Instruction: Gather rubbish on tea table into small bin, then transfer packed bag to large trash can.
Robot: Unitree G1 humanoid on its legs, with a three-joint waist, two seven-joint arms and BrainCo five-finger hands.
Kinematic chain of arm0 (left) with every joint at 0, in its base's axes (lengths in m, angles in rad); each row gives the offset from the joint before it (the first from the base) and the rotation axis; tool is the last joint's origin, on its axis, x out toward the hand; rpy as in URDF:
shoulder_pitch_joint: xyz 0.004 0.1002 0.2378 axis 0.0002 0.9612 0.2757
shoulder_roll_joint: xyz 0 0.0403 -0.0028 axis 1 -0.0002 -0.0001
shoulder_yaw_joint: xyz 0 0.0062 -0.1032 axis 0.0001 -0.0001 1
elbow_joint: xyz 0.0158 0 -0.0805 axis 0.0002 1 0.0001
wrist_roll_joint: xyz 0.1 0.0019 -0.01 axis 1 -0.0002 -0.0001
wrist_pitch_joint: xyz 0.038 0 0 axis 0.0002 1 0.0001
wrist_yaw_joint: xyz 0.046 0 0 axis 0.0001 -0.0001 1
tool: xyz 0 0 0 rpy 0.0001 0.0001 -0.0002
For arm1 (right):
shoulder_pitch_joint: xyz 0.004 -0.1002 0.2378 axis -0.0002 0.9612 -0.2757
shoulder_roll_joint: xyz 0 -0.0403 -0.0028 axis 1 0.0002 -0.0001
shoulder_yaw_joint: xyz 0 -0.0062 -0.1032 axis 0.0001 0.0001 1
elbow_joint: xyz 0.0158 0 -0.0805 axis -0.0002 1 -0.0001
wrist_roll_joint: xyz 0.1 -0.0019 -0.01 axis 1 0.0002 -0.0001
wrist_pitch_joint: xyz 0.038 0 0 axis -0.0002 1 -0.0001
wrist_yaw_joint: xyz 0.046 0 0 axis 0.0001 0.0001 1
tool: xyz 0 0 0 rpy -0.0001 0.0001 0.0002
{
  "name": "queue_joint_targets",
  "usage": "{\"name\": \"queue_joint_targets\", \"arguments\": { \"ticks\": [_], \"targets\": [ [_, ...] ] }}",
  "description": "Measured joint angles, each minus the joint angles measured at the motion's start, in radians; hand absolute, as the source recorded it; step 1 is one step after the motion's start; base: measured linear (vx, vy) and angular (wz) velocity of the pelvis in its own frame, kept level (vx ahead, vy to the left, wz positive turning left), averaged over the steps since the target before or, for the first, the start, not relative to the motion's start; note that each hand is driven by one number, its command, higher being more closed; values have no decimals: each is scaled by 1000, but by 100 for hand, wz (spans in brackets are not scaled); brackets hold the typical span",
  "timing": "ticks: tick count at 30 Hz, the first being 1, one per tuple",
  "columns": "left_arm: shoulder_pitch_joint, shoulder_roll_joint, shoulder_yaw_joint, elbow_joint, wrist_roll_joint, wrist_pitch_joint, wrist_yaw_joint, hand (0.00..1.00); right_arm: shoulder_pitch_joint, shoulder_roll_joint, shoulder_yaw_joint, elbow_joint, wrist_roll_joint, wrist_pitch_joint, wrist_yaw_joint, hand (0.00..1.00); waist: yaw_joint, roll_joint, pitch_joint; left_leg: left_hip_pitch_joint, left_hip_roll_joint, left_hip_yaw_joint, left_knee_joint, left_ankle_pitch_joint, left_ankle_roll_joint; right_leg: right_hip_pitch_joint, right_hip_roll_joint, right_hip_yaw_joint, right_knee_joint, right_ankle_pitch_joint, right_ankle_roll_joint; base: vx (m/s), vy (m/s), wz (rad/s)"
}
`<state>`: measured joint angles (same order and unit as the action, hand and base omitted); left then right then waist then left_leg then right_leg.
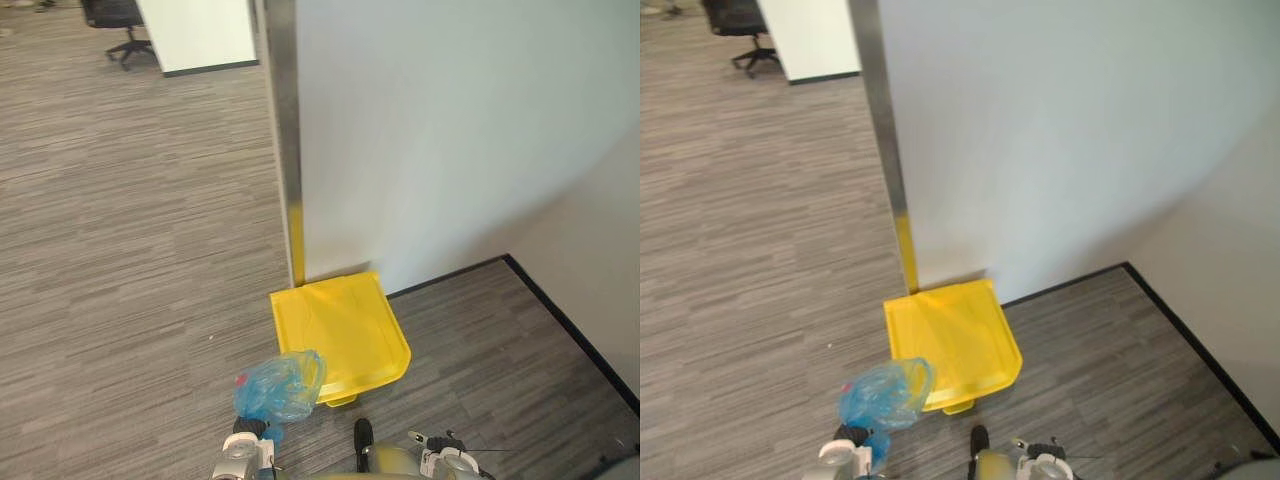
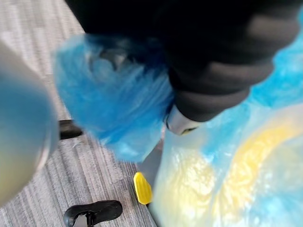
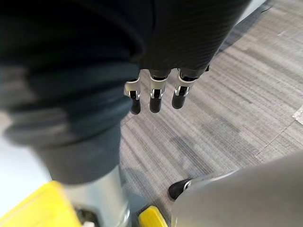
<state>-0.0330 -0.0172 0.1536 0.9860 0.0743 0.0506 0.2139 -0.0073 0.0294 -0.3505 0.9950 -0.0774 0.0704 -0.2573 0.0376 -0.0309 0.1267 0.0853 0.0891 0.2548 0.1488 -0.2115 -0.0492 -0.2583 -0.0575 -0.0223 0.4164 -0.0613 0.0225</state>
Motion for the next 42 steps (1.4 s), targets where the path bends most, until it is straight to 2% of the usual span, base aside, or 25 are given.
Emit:
{"name": "queue_joint_targets", "arguments": {
  "ticks": [1, 2, 4, 5, 6, 7, 9, 12, 17, 20, 22, 32, 35, 36, 37, 38, 39, 40, 42],
  "targets": [
    [6, 2, 3, -11, 0, 0, 0, 100, 5, 4, 1, 1, 0, -1, 0, 0, 0, -9, -2, 7, -5, -2, -5, 1, 0, 1, -21, -30, 130, -72, 7, 24, 22, 15],
    [31, 1, 9, -27, 0, 0, 0, 100, 10, 7, -2, 2, -1, -2, 1, 0, 8, -10, -7, 22, -5, 1, -6, 2, 0, 53, -43, -60, 193, -145, 12, 28, 14, 7],
    [44, 6, 25, -33, -1, 1, 0, 100, 10, 16, -2, 6, -1, -1, 2, 0, 22, -19, -29, 13, -12, 12, -8, 6, -7, 118, -44, -56, 59, -170, 33, 66, -58, -35],
    [43, 6, 24, -27, -1, 1, 1, 100, -6, 16, -2, 12, -1, -3, 3, 0, 31, -10, -45, -16, -9, 24, -8, 10, -14, 139, -27, -50, -41, -166, 25, 52, -81, -51],
    [40, 5, 23, -19, -1, 1, 0, 100, -16, 14, -4, 19, -1, -5, 3, 0, 29, -1, -44, -23, -8, 26, -8, 12, -16, 149, -22, -47, -75, -163, 21, -11, -64, -37],
    [33, -2, 20, 9, -2, 2, 0, 100, -32, 1, -19, 38, -1, -8, 5, 0, 16, 28, -32, -30, -6, 16, -7, 20, -19, 167, -9, -47, -126, -139, 15, -12, -40, -4],
    [25, -11, 0, 17, -10, 3, 0, 100, -25, -8, -51, 54, -1, -1, 3, 0, 15, 41, -35, -18, -6, -20, -9, 41, -17, 201, -7, -51, -161, -121, 7, 1, -59, 5],
    [22, -15, 0, 24, -17, 2, -1, 100, 1, -21, -51, 54, 0, -2, 2, 0, 12, 37, -39, -10, -8, -78, -11, 62, -18, 248, -7, -83, -197, -111, 2, -20, -68, 27],
    [21, -16, 7, 18, -18, 0, -1, 100, 5, -26, -46, 54, 0, -1, 2, 0, 16, 32, -30, -18, -6, -71, -15, 68, -21, 233, -10, -84, -198, -92, 3, -95, 1, 3],
    [28, -7, -1, 19, -18, 1, -1, 100, 7, -18, -41, 49, 1, -1, 3, 0, -6, 29, -40, -2, -18, -80, -150, 135, -15, 212, -19, -116, -228, -69, 14, -121, 23, 26],
    [26, -1, -25, 19, -18, 0, -2, 100, 8, -15, -51, 48, 1, -1, 2, 0, -6, 19, -32, 1, -24, -90, -183, 163, -10, 214, -20, -119, -246, -49, 17, -76, 14, 20],
    [32, 27, -30, 28, -17, 0, -2, 100, 9, -4, -60, 47, 2, -1, 2, 0, -3, 6, -26, 22, -44, -48, -202, 168, 1, 217, -24, -70, -280, -9, 36, -57, 28, -16],
    [37, 36, -30, 24, -17, -1, -2, 100, 10, 5, -56, 44, 1, -1, 1, 0, -2, -9, -14, 21, -60, -41, -153, 125, 19, 214, -52, -68, -218, -41, 68, 7, 57, 0],
    [36, 39, -22, 21, -17, -1, -2, 100, 12, 9, -53, 42, 1, -1, 1, 0, -1, -21, -7, 21, -71, -55, -113, 79, 33, 208, -79, -74, -148, -76, 107, 17, 80, 15],
    [30, 30, -8, 24, -15, 0, -2, 100, 12, 8, -52, 39, 1, -1, 3, 0, -1, -21, -5, 29, -86, -77, -93, 57, 57, 159, -103, -77, -12, -87, 137, 11, 101, 16],
    [23, 24, -4, 25, -15, 0, -2, 100, 9, 8, -52, 33, 5, -3, 3, 0, -2, -17, -3, 33, -85, -76, -88, 54, 59, 122, -103, -74, 62, -80, 153, 71, 93, 14],
    [19, 24, 1, 27, -3, 1, -1, 100, 7, -4, -48, 9, 7, -5, 2, 0, -5, 4, 16, 46, -59, -83, -42, 25, 75, 49, -92, -82, 151, -114, 129, 122, 94, 12],
    [13, 29, 3, 28, 5, 1, -1, 100, 10, -6, -50, 1, 10, -5, 2, 0, 2, 9, 32, 53, -37, -98, 4, -9, 72, 13, -67, -110, 152, -121, 102, 156, 88, 14],
    [3, 42, 2, 39, 9, 2, -1, 100, 0, 3, -51, -5, 11, -13, 0, 0, 2, -5, 44, 53, -17, -117, 57, -52, 67, -56, -40, -136, 90, -83, 82, 174, 42, 25]
  ]
}}
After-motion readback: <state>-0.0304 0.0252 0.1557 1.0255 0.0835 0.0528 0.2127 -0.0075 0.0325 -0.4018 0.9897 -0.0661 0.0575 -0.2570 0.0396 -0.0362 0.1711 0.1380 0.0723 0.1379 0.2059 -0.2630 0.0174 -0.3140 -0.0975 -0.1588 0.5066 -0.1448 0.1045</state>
